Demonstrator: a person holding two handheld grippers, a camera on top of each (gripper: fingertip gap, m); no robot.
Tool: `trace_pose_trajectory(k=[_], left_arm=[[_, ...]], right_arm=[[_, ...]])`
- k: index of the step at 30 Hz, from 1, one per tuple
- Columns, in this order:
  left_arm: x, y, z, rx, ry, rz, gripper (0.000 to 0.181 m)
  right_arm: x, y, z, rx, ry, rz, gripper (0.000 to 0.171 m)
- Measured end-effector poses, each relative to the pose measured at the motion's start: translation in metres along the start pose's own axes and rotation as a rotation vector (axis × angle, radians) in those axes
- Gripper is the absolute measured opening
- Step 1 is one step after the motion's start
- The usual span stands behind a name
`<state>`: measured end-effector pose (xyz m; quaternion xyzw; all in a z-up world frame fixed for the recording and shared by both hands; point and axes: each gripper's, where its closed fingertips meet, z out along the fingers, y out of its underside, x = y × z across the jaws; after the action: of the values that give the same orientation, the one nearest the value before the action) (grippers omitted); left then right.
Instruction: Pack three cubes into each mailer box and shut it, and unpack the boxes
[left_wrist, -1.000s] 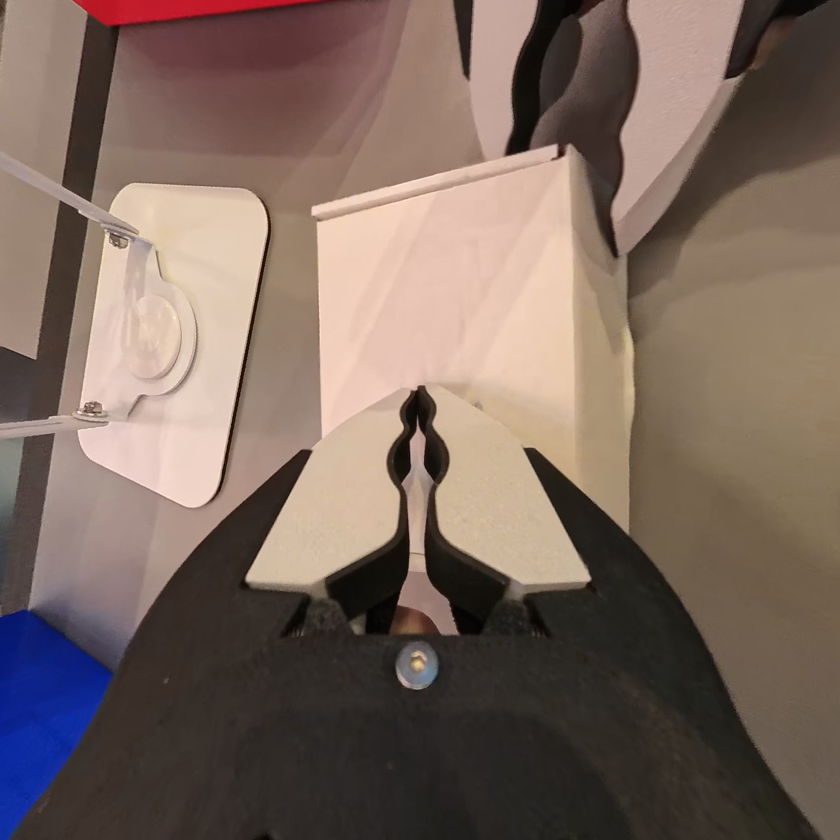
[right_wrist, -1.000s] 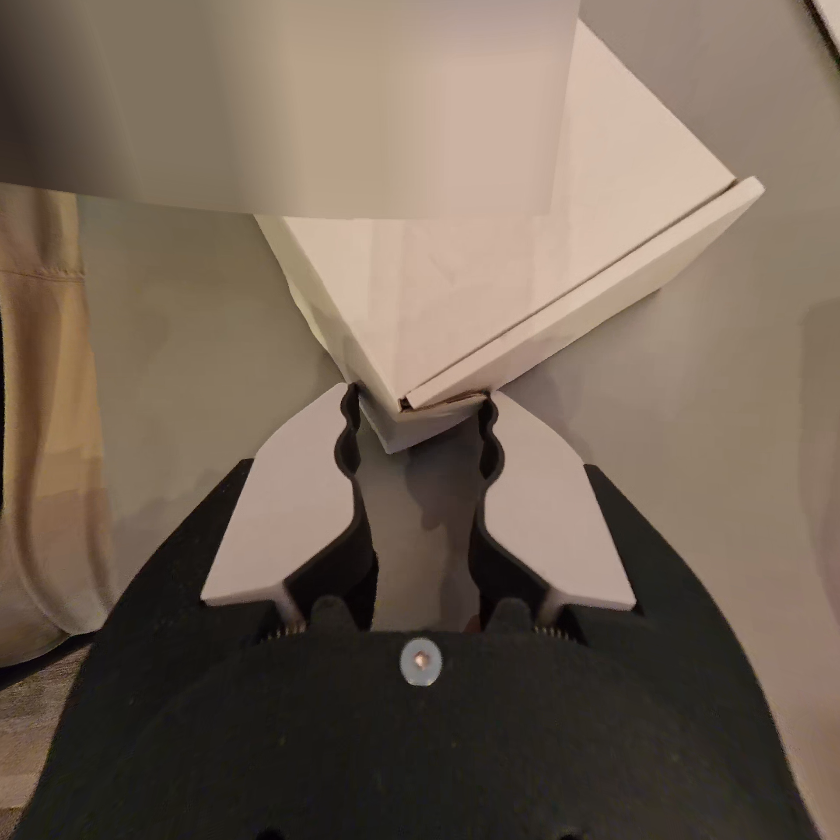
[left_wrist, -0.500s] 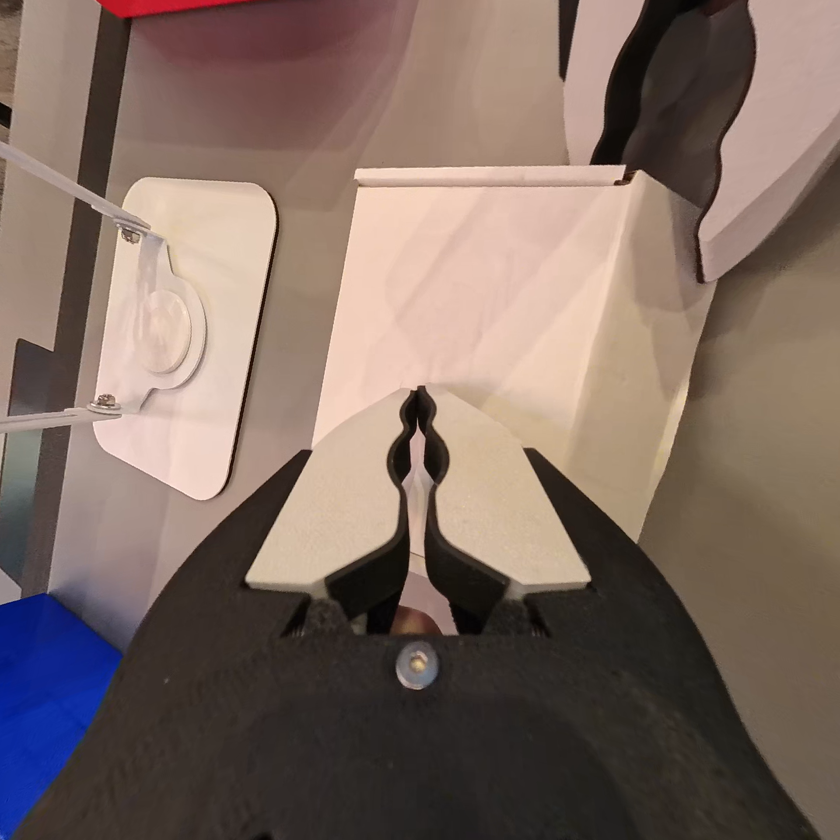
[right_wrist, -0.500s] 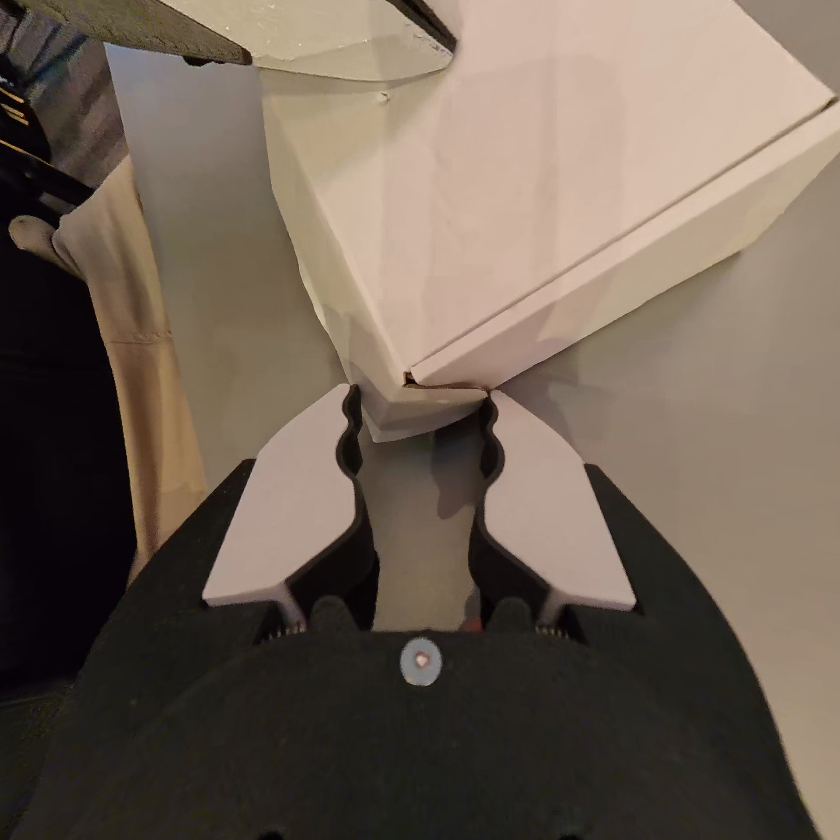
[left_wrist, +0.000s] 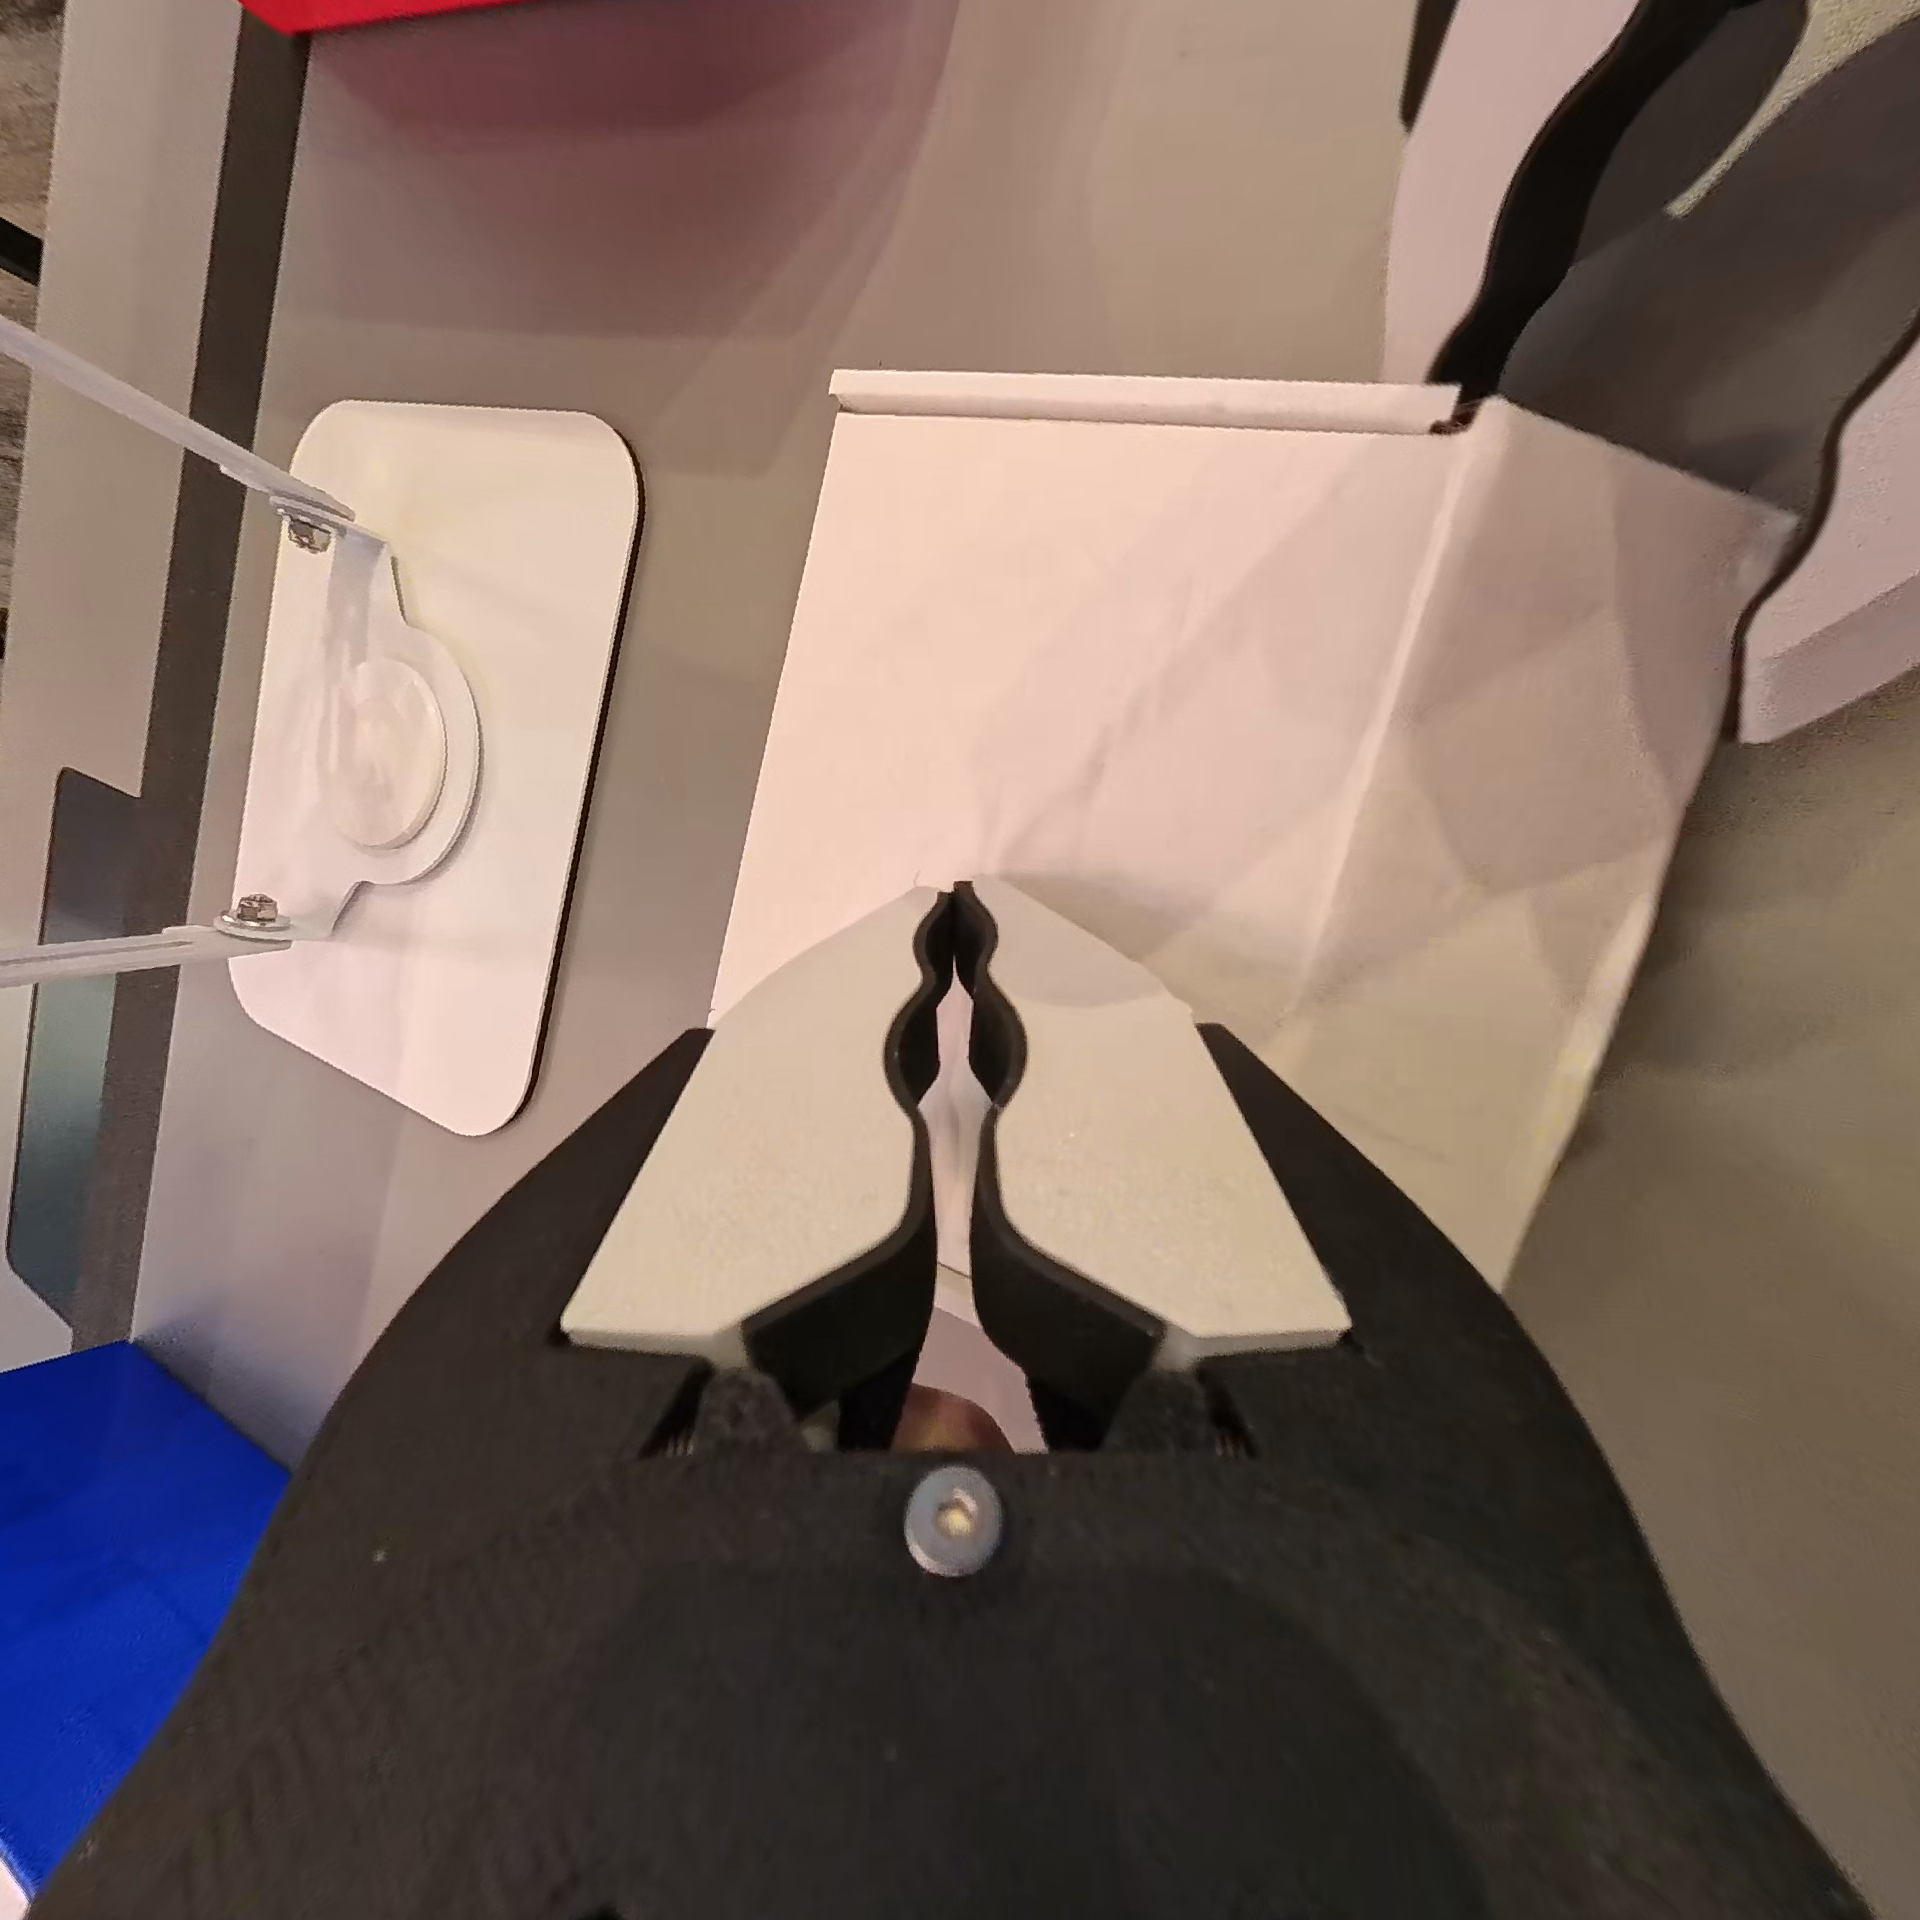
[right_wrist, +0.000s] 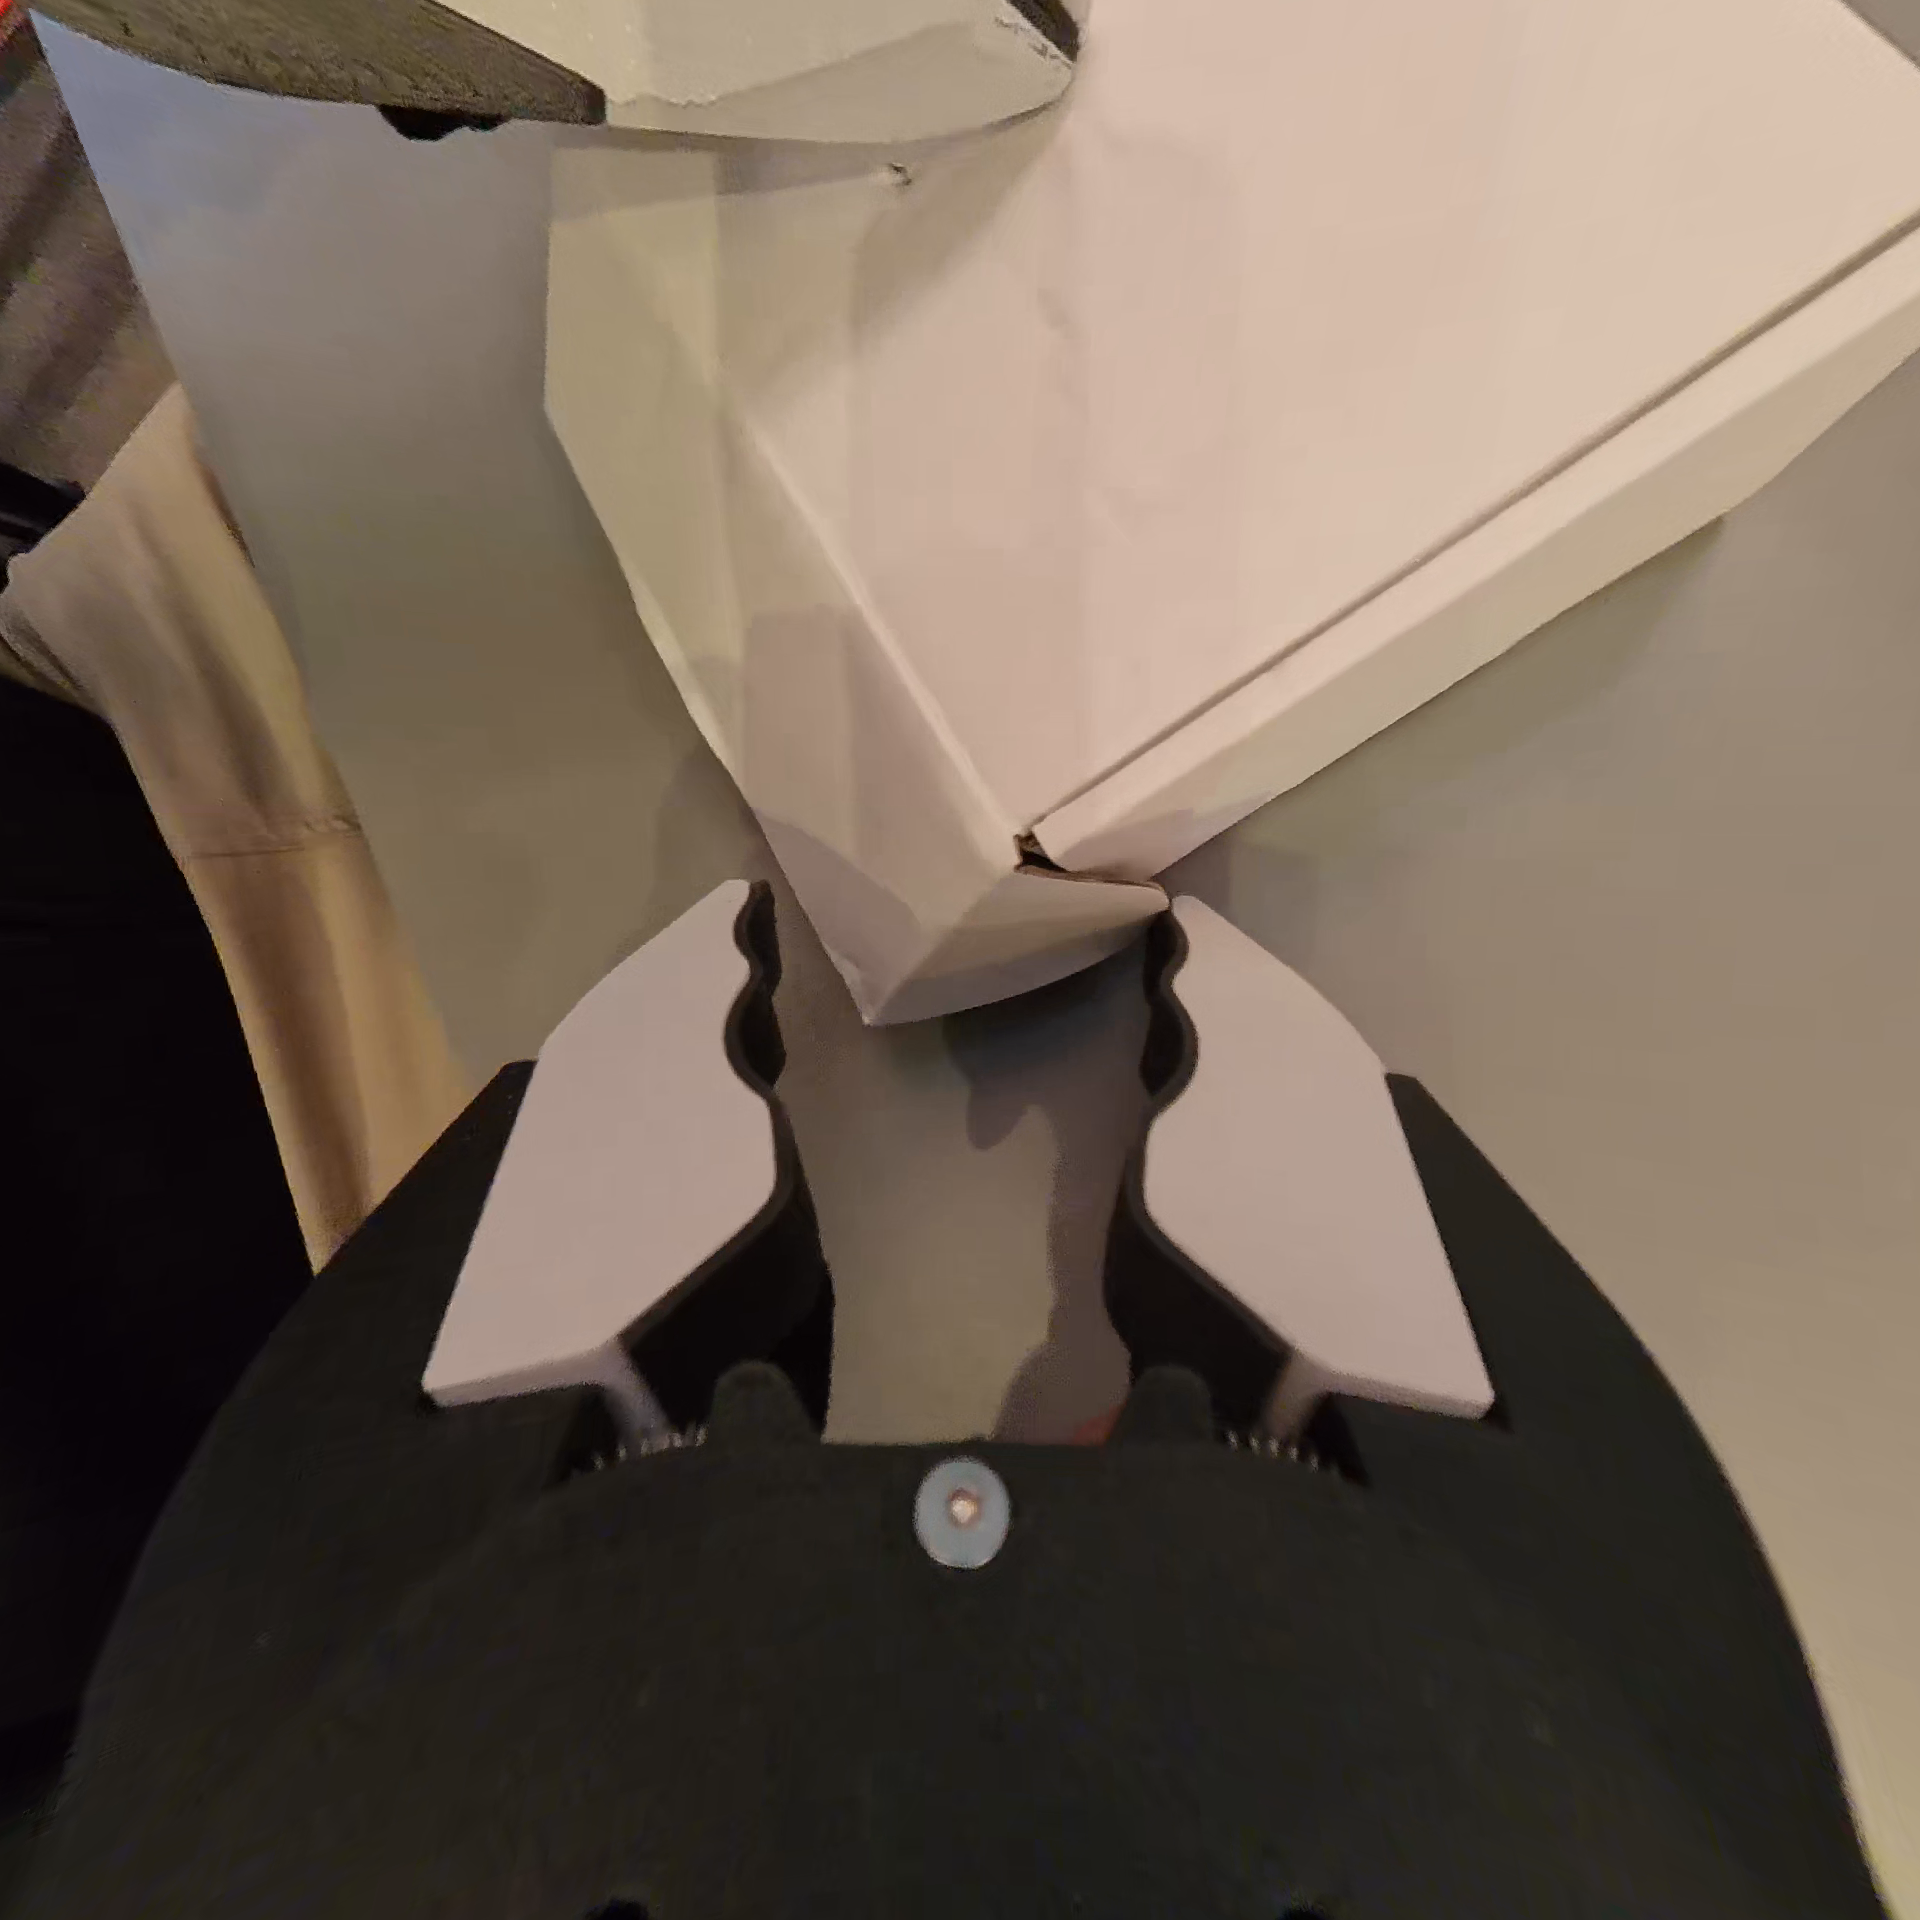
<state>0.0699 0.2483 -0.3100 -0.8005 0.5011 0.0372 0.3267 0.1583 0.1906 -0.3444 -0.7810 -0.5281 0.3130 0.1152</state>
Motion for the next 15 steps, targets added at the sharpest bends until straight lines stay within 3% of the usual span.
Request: trace_pose_trajectory(k=[7, 11, 15], left_arm=[[0.000, 0.000, 0.000, -0.003, -0.012, 0.003, 0.000], [0.000, 0.000, 0.000, -0.006, -0.012, 0.006, 0.000], [0.000, 0.000, 0.000, -0.005, -0.017, 0.011, 0.000]], right_arm=[[-0.010, 0.005, -0.001, -0.012, -0.037, 0.018, 0.066], [-0.023, 0.000, 0.003, 0.031, -0.146, 0.071, 0.070], [-0.019, -0.001, 0.004, 0.019, -0.112, 0.037, 0.067]])
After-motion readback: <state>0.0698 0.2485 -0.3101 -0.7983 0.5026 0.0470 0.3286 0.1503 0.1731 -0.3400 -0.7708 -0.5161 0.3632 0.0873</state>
